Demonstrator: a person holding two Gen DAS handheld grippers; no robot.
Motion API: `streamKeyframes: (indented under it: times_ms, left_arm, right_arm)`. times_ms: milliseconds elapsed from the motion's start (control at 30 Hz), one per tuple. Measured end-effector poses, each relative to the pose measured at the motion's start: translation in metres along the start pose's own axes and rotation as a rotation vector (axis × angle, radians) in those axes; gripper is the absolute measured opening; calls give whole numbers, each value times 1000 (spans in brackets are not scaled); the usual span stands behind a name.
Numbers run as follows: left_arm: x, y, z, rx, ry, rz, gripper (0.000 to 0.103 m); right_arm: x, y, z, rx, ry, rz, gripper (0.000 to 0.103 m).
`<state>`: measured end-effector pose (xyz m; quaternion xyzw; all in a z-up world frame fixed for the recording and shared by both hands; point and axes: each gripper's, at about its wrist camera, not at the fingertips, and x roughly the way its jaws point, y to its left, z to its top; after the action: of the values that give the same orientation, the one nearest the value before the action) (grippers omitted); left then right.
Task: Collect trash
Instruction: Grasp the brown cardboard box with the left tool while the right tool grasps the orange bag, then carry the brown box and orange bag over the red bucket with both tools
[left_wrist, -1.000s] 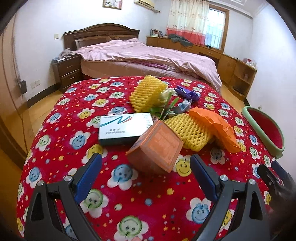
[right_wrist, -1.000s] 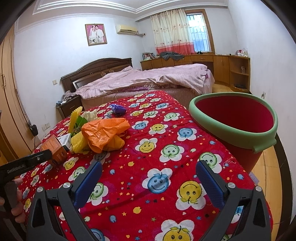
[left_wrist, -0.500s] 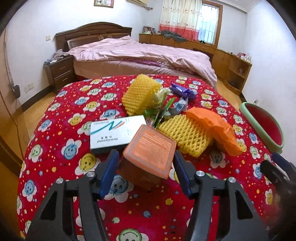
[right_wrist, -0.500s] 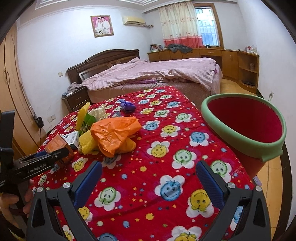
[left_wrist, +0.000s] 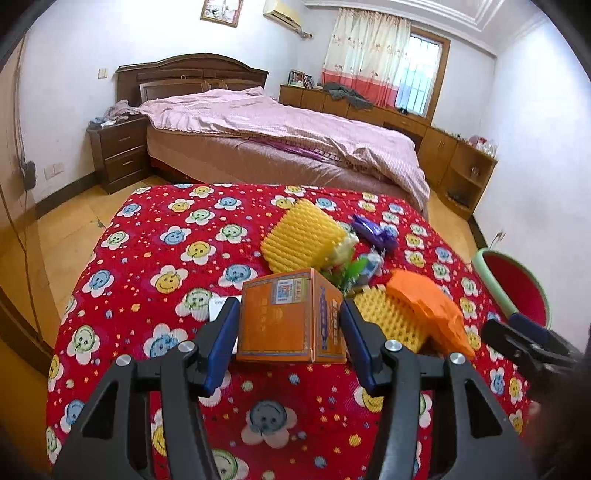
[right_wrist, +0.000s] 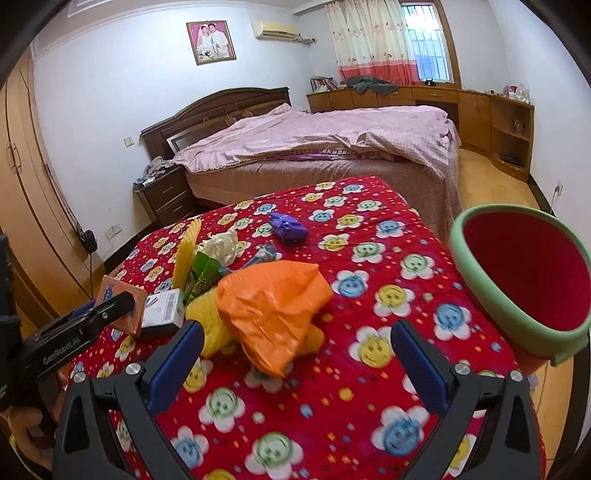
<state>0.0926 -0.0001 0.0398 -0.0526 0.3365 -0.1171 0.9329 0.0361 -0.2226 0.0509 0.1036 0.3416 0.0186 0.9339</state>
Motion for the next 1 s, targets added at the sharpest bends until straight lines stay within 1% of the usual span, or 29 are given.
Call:
streamKeyframes:
  times_ms: [133,267,300,333,367,400,467,500,533,567,600,633,667,700,767,867,1000]
  left_arm:
    - [9,12,7,-38,-5,-5,56]
    - [20,23,11,-77,2,-26,56]
    - [23,26,11,-88,7,-36,56]
    - [26,28,11,-96,10,-48,56]
    - [28,30,10,-103,13,-61,56]
    - [28,31,10,-108,14,-70,56]
    - [29,31,11,-113,15,-88,56]
    - [30,32,11,-115,15,-98,56]
    - [30,32,11,-116,15,-107,56]
    - [31,32,11,-117,17,-120,56]
    - [32,31,11,-117,20,-131,56]
    - [33,31,11,-118,23,-143,56]
    - [33,30,11,-119,25,-153,56]
    - [34,30,11,-119,26,-159,56]
    - [36,28,11,-115,30,-166,56]
    - [34,24,11,-111,34,-169,56]
    - [22,19,14,-109,19,-162,56]
  right_arm:
    - [21,10,9,2,36,-12,103]
    - [41,17,16,4,76,-25,103]
    - [45,18,16,2,82,-29,101]
    - [50,19,17,-1,92,-39,95]
    - [55,20,18,-4,104,-46,86]
    - [60,20,19,-5,121,-48,83]
    - [67,18,19,5,142,-48,72]
    - [70,18,19,11,149,-43,69]
    - [72,17,19,14,156,-42,62]
    - [73,17,18,15,156,-43,55]
    - [74,17,19,16,156,-38,51]
    - [74,17,19,16,155,-35,42]
    - [74,18,20,15,154,-40,37]
    - [73,18,20,15,150,-45,34]
    - [68,17,21,21,138,-47,23]
    - [57,15,23,28,110,-47,12]
    - [38,13,27,26,64,-30,10]
